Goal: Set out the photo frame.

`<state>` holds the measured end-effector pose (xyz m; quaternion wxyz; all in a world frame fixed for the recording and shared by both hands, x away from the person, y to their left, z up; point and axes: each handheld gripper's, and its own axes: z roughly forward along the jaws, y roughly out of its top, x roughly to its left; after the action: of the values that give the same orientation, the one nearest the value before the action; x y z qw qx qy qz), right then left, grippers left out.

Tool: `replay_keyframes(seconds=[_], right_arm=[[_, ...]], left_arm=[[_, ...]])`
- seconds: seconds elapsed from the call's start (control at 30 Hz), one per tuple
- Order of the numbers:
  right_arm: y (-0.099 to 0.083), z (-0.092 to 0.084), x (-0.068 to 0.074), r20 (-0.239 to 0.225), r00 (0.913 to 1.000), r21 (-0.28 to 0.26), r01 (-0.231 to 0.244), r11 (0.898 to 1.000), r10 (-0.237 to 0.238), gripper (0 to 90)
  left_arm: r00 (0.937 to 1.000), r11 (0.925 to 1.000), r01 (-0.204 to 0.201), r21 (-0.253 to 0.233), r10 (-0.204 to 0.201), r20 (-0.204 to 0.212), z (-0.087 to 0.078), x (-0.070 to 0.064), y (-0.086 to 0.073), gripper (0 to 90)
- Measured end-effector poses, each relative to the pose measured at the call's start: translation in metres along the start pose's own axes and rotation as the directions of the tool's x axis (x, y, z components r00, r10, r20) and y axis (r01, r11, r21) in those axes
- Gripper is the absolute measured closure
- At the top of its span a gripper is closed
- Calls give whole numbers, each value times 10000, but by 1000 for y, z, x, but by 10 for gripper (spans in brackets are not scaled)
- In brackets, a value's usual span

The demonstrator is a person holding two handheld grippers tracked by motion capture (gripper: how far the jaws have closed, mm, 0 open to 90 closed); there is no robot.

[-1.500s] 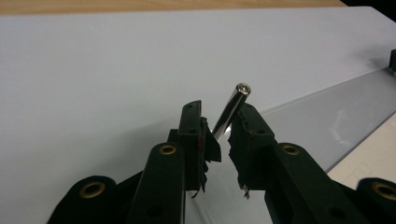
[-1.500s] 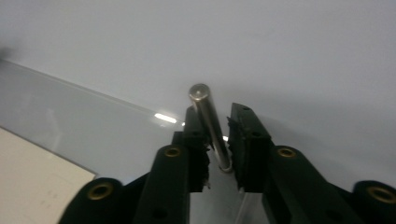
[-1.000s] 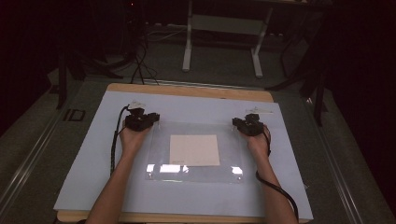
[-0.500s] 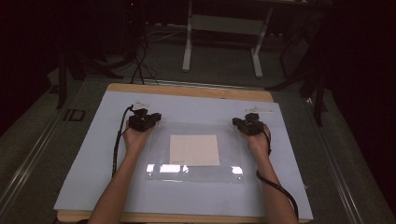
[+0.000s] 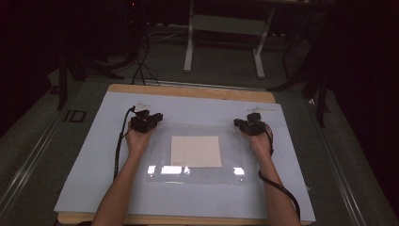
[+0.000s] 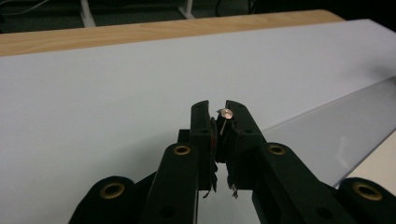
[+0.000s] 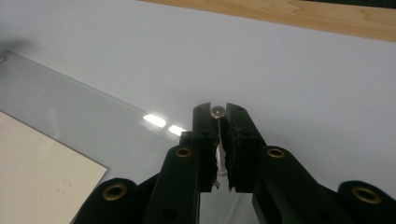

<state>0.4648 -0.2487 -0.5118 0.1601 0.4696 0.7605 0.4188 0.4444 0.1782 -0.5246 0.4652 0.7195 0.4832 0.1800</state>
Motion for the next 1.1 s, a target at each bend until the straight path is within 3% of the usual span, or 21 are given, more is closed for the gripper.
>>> replay_keyframes(seconds=[0.2,0.33,0.63,0.7,0.73,0.8,0.93,1.1], right_arm=[[3,1,-2,-134,9998,253,-137,9996,140,832],[7,2,-3,-154,9994,464,-310,9984,317,834],[14,8,-10,-285,9976,764,-611,9952,635,842],[15,9,-10,-323,9974,811,-619,9948,647,843],[16,9,-10,-329,9975,846,-600,9946,630,845],[18,10,-11,-300,9982,950,-497,9942,527,848],[22,15,-13,-267,9967,1009,-742,9921,772,852],[24,18,-17,-310,9931,1001,-1093,9890,1129,853]], left_arm=[[9995,9994,160,320,-169,261,1,4,4,825],[9956,9967,783,201,-792,494,4,9,3,815],[9922,9926,1053,611,-1090,600,12,14,11,824],[9931,9929,972,686,-1013,592,12,14,12,825],[9964,9928,695,980,-738,406,14,12,16,828],[9967,9920,673,1072,-717,375,15,13,18,836],[9940,9891,998,1082,-1041,345,20,16,21,840],[9942,9865,1052,1256,-1072,91,25,16,25,843]])
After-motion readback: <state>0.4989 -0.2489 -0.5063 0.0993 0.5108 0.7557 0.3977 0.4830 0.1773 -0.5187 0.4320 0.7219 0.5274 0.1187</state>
